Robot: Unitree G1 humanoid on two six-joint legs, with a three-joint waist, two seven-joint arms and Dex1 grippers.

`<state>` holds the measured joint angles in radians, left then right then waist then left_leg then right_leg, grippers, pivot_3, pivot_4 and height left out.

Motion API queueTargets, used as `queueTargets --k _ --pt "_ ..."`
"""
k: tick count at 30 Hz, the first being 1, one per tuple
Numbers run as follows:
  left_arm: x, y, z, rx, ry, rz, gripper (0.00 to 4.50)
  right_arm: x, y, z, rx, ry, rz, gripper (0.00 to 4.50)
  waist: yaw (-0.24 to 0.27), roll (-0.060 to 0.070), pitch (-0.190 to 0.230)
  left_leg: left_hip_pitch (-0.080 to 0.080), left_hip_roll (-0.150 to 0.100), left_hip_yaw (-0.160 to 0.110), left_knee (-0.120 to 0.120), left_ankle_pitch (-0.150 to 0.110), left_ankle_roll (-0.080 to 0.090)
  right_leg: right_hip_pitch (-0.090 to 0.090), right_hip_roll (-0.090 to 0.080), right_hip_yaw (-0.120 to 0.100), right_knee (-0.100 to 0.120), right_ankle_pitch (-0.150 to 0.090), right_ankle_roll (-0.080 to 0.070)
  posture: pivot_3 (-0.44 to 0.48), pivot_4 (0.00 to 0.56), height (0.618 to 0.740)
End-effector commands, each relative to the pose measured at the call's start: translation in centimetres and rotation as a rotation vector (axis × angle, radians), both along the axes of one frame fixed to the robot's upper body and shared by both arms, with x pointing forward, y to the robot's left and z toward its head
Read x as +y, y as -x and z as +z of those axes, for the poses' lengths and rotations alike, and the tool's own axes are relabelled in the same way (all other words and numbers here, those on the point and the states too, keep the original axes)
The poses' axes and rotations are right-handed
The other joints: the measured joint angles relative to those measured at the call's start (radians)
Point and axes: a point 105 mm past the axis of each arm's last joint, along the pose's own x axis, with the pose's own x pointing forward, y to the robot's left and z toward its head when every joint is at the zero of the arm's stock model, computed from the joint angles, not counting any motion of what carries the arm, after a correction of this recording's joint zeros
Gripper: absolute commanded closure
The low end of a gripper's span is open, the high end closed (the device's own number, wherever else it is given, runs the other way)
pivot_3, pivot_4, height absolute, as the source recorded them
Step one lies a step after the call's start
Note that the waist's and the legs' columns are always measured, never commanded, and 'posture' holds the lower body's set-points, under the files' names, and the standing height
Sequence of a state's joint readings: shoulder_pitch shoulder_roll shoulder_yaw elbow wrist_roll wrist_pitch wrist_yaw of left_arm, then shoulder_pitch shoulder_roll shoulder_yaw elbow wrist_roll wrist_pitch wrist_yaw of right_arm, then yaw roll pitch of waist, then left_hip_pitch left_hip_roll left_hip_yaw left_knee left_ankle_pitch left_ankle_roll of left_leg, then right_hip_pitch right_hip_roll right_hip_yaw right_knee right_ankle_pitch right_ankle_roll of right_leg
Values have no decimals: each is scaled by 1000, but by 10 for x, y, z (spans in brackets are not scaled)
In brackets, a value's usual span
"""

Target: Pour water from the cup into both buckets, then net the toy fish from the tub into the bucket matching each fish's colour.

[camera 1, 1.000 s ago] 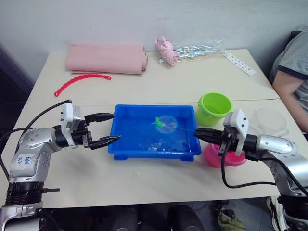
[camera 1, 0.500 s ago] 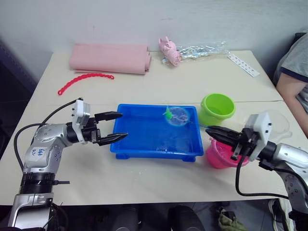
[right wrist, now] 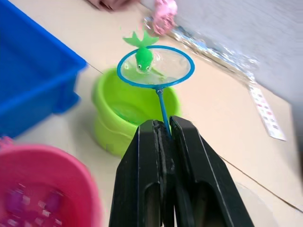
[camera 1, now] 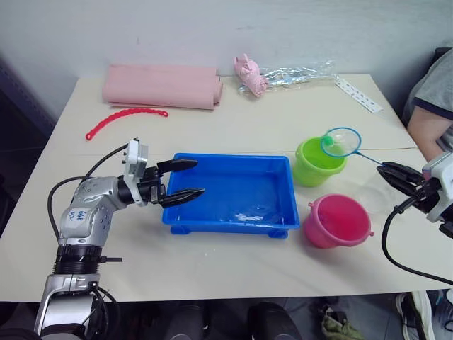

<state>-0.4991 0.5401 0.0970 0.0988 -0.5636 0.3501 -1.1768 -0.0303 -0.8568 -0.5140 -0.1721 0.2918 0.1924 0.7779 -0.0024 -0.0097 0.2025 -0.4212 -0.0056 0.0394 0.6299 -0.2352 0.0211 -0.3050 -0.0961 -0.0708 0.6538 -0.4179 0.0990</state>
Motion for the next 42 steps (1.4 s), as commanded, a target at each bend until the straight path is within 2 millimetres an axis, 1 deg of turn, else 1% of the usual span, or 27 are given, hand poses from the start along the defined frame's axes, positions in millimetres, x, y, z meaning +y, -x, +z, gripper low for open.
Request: queueTargets --k 1,3,6,12,17,22,26,28,31,34,38,40,42 --pt "-10 3 14 -48 28 -26 26 -8 -6 14 -89 167 -33 4500 1 0 0 0 0 0 0 0 0 0 0 0 0 0 0 0 150 740" --pt "-11 2 13 -54 32 -25 26 -9 -10 14 -109 256 -31 4500 1 0 0 0 0 0 0 0 0 0 0 0 0 0 0 0 150 740" --pt "-12 1 13 -57 33 -21 26 -7 -12 15 -138 337 -6 4500 2 0 0 0 0 0 0 0 0 0 0 0 0 0 0 0 150 740" --pt "-12 0 11 -64 38 -10 26 -1 -10 5 -152 497 49 4500 2 0 0 0 0 0 1 0 0 0 0 -1 0 0 0 0 150 740" --pt "-14 -1 9 -76 46 -9 26 1 -11 7 -260 728 35 4500 2 0 0 0 0 0 1 0 0 0 0 0 0 0 0 0 150 740" --pt "-16 2 11 -107 65 -31 26 -2 -13 9 -332 853 20 4500 2 0 0 0 0 0 1 0 0 0 0 0 0 0 0 0 150 740" --pt "-14 1 12 -126 64 -29 26 -2 -14 0 -319 987 97 4500 2 0 0 0 0 0 1 0 0 0 0 0 0 0 0 0 150 740" --pt "-14 1 12 -131 66 -28 26 -2 -14 0 -336 1039 107 4500 1 0 0 0 0 0 1 0 0 0 0 0 0 0 0 0 150 740" --pt "-15 1 16 -141 102 -28 26 1 -15 0 -368 1060 141 4500 0 0 0 0 0 0 1 0 0 0 0 0 0 0 0 0 150 740" --pt "-13 -2 28 -133 203 1 26 2 -17 1 -388 1087 146 4500 1 0 0 0 0 0 1 1 0 0 0 0 0 0 0 0 150 740" --pt "-10 -2 28 -132 203 17 26 2 -19 6 -410 1089 132 4500 1 0 0 0 0 0 1 1 0 0 0 0 0 0 0 0 150 740" --pt "-9 -1 27 -133 199 19 26 2 -20 17 -437 989 82 4500 1 0 0 0 0 0 1 1 0 0 0 0 1 0 0 0 150 740" --pt "-8 1 27 -130 195 7 26 3 -20 22 -429 852 68 4500 0 0 0 0 0 0 1 1 0 0 0 0 1 0 0 0 150 740"
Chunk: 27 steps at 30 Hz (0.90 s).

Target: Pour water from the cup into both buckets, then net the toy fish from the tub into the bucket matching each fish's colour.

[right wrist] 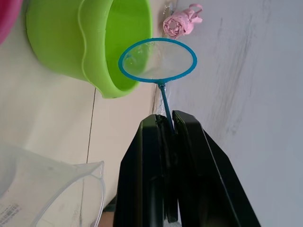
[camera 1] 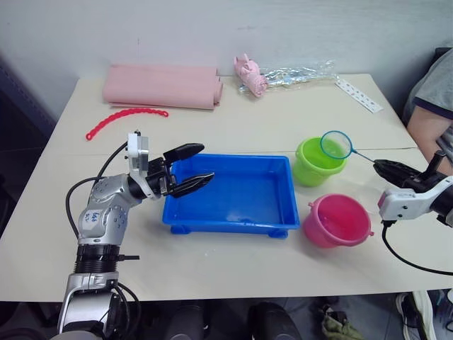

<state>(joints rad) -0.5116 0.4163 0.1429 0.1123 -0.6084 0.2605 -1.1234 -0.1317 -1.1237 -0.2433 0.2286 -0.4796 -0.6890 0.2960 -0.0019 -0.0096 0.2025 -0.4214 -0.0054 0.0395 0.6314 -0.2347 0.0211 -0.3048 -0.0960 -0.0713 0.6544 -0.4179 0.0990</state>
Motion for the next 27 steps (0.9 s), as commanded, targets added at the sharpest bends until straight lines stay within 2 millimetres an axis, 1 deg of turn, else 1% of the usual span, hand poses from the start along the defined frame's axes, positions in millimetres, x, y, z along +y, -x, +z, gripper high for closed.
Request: queueTargets --k 1,5,7,8,9,10,12,13,14,15,16,18,20,21,22,23,25,26,27 --pt "5 10 12 -44 0 -38 26 1 1 27 -32 -260 14 4500 -1 0 0 0 0 0 0 0 0 0 0 0 0 0 0 0 150 740" --pt "14 19 13 -25 -32 -79 26 5 6 37 60 -519 67 4500 0 0 0 0 1 0 0 0 0 1 1 0 0 0 0 0 150 740" --pt "23 22 15 -12 -45 -87 26 10 9 46 146 -762 124 4500 0 0 0 0 1 0 0 0 0 1 1 0 1 0 0 0 150 740" --pt "26 23 16 -9 -48 -88 26 13 11 49 175 -827 150 4500 1 0 0 0 1 0 0 0 0 1 1 -1 0 0 0 0 150 740" --pt "34 25 20 12 -37 -90 26 21 13 53 237 -928 199 4500 1 0 0 0 1 -1 0 0 0 1 1 -1 0 0 0 0 150 740" --pt "41 27 23 32 -29 -84 26 33 19 56 322 -1015 269 4500 0 0 0 0 1 -1 0 0 0 1 1 -1 0 0 0 0 150 740" --pt "51 29 27 44 -28 -71 26 53 28 58 472 -1108 361 4500 -1 0 0 0 1 -1 0 0 0 1 1 0 0 0 0 0 150 740" --pt "58 30 27 34 -47 -53 26 71 36 52 596 -1111 409 4500 1 0 0 0 1 -2 0 0 0 1 1 -1 0 0 0 0 150 740" --pt "62 31 27 23 -64 -40 26 84 43 47 690 -1104 435 4500 1 0 0 0 1 -2 -1 0 0 1 1 -1 0 0 0 0 150 740" --pt "65 32 28 16 -76 -33 26 92 48 44 754 -1100 450 4500 2 0 0 0 1 -2 -1 0 0 1 1 -1 -1 0 0 0 150 740" --pt "70 35 25 9 -113 -28 26 107 55 37 848 -1083 484 4500 2 0 0 0 1 -2 -1 0 1 1 0 -1 -1 0 0 0 150 740" --pt "76 38 22 -18 -159 -12 26 124 62 27 948 -1062 517 4500 2 0 0 0 1 -2 -1 -1 1 2 0 -1 -1 0 0 0 150 740" --pt "82 47 16 -49 -215 -10 26 145 73 2 1063 -998 562 4500 1 0 0 0 1 -2 0 -1 1 2 0 -1 -2 0 0 0 150 740" --pt "84 51 15 -64 -229 -9 26 152 78 -7 1097 -974 579 4500 1 0 0 0 1 -2 0 -1 1 2 0 -1 -5 0 0 0 150 740" --pt "84 59 10 -49 -262 -38 26 159 83 -19 1136 -944 593 4500 1 0 0 0 1 -2 -1 -1 1 2 0 -1 -7 0 0 0 150 740" --pt "83 70 2 -37 -318 -78 26 164 88 -34 1157 -874 607 4500 1 0 0 0 1 -2 -1 -1 1 1 0 0 -7 0 0 0 150 740" --pt "82 87 -12 -11 -409 -149 26 172 97 -56 1195 -783 641 4500 0 0 0 -1 1 -2 -2 -1 1 1 0 0 -8 0 0 0 150 740" --pt "82 95 -19 -5 -456 -175 26 175 100 -66 1213 -755 662 4500 0 0 0 -1 0 -1 -2 -1 1 1 0 0 -8 0 0 0 150 740" --pt "81 99 -22 -2 -484 -191 26 178 101 -72 1223 -744 677 4500 0 0 0 0 0 -1 -2 -1 1 1 -1 1 -8 0 0 0 150 740"
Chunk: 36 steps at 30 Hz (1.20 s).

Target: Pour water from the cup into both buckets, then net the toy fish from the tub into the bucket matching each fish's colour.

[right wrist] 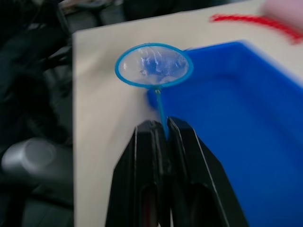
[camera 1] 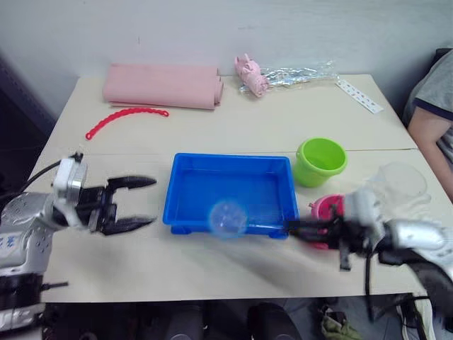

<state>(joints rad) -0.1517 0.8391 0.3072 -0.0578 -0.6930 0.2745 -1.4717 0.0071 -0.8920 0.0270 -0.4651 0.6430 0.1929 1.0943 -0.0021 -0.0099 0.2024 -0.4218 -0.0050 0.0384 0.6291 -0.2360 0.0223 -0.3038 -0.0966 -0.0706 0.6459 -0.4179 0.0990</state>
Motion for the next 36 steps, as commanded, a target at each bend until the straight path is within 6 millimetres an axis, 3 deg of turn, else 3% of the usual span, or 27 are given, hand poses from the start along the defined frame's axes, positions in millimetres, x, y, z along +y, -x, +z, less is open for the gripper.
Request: queueTargets --k 1,5,7,10,14,19,24,25,28,30,33,36 --pt "-6 26 -7 -27 -128 -123 26 12 10 -20 -66 34 121 4500 -1 0 0 0 0 0 0 0 0 0 0 0 0 0 0 0 150 740" --pt "-8 44 -17 43 -136 -139 26 18 2 -58 -62 61 90 4500 -1 0 0 1 0 -1 1 0 0 1 0 1 1 0 0 0 150 740" --pt "-4 46 -24 58 -156 -112 26 23 -4 -67 -70 61 66 4500 1 0 0 1 0 -1 1 0 0 1 0 1 2 0 0 0 150 740" --pt "8 40 -34 56 -212 -41 26 38 -7 -74 -62 14 64 4500 -1 0 0 2 0 -1 1 0 -1 0 0 1 2 0 0 0 150 740" --pt "14 28 -27 57 -179 28 26 48 -5 -91 -43 36 110 4500 -2 -1 0 2 0 -1 1 0 -1 0 0 1 3 0 0 0 150 740" --pt "17 26 -27 59 -200 15 26 48 -17 -100 -36 51 93 4500 -2 -1 0 2 0 -1 1 0 -1 -1 0 1 4 0 0 0 150 740" --pt "16 23 -27 52 -195 14 26 53 -15 -106 2 39 128 4500 -2 -1 -1 2 0 -1 1 0 -2 -1 0 1 6 0 0 0 150 740" --pt "14 22 -25 27 -183 6 0 53 -15 -107 -5 41 125 3840 -2 -1 -1 2 0 -1 1 0 -2 -1 0 1 6 0 0 0 150 740" --pt "11 22 -22 -3 -160 4 0 50 -15 -109 -7 55 110 3299 -3 -1 -1 2 0 -1 1 0 -2 -1 0 1 7 0 0 0 150 740" --pt "10 22 -22 3 -157 7 0 48 -15 -107 -17 59 107 2513 -3 -1 -1 2 0 -1 1 0 -2 -2 0 1 7 0 0 0 150 740" --pt "13 22 -24 6 -161 18 0 43 -12 -92 -53 36 122 1115 -3 -1 -1 2 0 -1 1 0 -2 -2 0 1 7 0 0 0 150 740" --pt "19 25 -25 11 -170 40 0 31 2 -73 -51 26 141 114 -2 -1 0 2 0 -1 1 0 -2 -2 0 1 7 0 0 0 150 740"
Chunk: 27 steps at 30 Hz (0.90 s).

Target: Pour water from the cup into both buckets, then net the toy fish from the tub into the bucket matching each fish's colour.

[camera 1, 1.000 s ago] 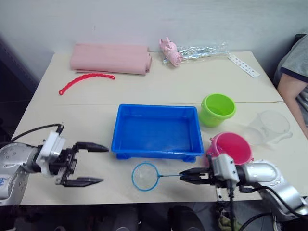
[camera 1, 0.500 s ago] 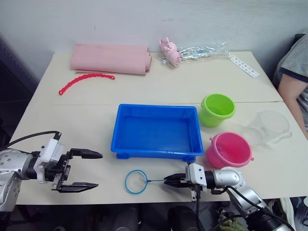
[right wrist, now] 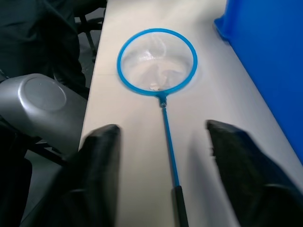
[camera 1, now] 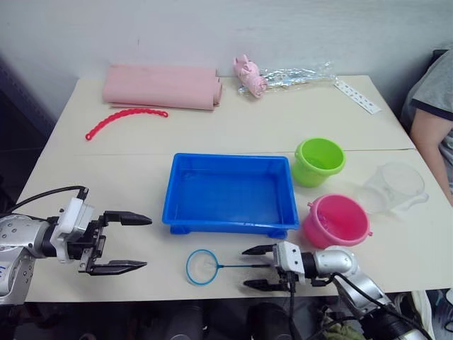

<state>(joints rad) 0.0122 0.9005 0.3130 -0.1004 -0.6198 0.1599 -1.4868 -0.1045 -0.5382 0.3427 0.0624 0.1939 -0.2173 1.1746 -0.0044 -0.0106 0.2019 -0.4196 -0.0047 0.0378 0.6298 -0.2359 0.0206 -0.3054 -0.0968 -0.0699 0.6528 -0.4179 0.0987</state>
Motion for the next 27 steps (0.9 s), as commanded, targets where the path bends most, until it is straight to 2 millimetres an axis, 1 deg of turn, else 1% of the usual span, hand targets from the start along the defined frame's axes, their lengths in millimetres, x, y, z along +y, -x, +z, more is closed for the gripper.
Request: queueTargets --k 1,2,4,6,7,8,9,10,11,13,14,15,17,18,20,22,25,27 --pt "10 3 1 -18 -2 55 0 -18 20 43 -46 -52 45 24 1 0 0 0 0 0 0 0 0 0 0 0 0 0 0 0 150 740" --pt "12 2 1 -18 -1 75 0 -21 24 47 -45 -50 50 24 1 0 0 0 0 0 0 0 0 0 0 0 0 0 0 0 150 740" --pt "21 1 -5 8 -51 151 0 -31 31 63 -45 -58 38 24 1 0 0 0 0 0 0 0 0 0 0 0 -1 0 0 0 150 740" --pt "37 -1 -12 -14 -113 266 0 -49 38 84 -51 -51 0 24 2 0 0 0 0 0 0 -1 0 1 0 0 -1 0 0 0 150 740" --pt "42 -3 -14 -25 -136 312 0 -53 40 90 -48 -47 -15 24 2 0 0 0 0 0 0 -1 1 1 -1 0 -1 0 0 0 150 740" --pt "50 -3 -17 -39 -152 345 0 -63 43 98 -16 -39 -49 24 1 1 0 0 0 0 0 -1 1 1 -1 0 -2 0 0 0 150 740" --pt "55 -2 -20 -47 -160 361 0 -68 46 102 12 -34 -70 24 2 0 0 0 0 0 -1 -1 1 1 -1 0 -2 0 0 0 150 740" --pt "64 -4 -22 -47 -174 405 0 -77 46 111 18 -24 -117 24 2 -1 0 0 0 0 -1 -1 1 1 -1 -1 -2 0 0 0 150 740" --pt "78 -7 -27 -65 -194 472 0 -95 42 122 -20 7 -197 24 4 -1 0 0 0 0 -1 -1 1 2 -1 -1 -3 0 0 0 150 740" --pt "96 -12 -32 -92 -210 568 0 -123 38 138 -102 68 -308 24 6 -1 0 0 0 0 -1 -1 2 2 -1 -1 -3 0 0 0 150 740" --pt "101 -13 -33 -103 -209 594 0 -132 37 141 -131 94 -339 24 6 -1 -1 0 0 0 0 -2 2 2 -1 -1 -4 0 0 0 150 740" --pt "103 -11 -36 -109 -215 599 0 -148 34 147 -157 135 -386 24 6 -3 -2 0 0 1 -1 -3 5 2 -1 -1 -5 0 0 0 150 740" --pt "107 -8 -39 -120 -229 610 0 -172 32 157 -191 180 -457 24 5 -4 -2 0 0 1 -1 -4 5 2 -1 -1 -5 0 0 0 150 740" --pt "109 -8 -40 -125 -235 618 0 -180 31 160 -202 189 -481 24 4 -4 -2 0 0 1 -1 -4 5 2 -2 -1 -6 0 0 0 150 740" --pt "112 -11 -42 -142 -238 648 0 -195 24 161 -237 208 -530 24 3 -5 -3 0 0 1 -1 -4 4 2 -2 -1 -7 0 0 0 150 740" --pt "113 -14 -44 -157 -236 656 0 -205 14 159 -275 213 -561 24 2 -4 -2 0 0 1 -1 -4 4 2 -2 -1 -6 0 0 0 150 740" --pt "110 -16 -43 -186 -233 645 0 -210 7 157 -305 213 -570 24 -2 -4 -2 0 0 2 -1 -4 3 1 -2 -1 -5 0 0 0 150 740" --pt "109 -18 -41 -213 -240 635 0 -208 2 155 -319 191 -565 24 -2 -4 -2 0 0 2 -1 -3 3 1 -2 -1 -5 0 0 0 150 740"
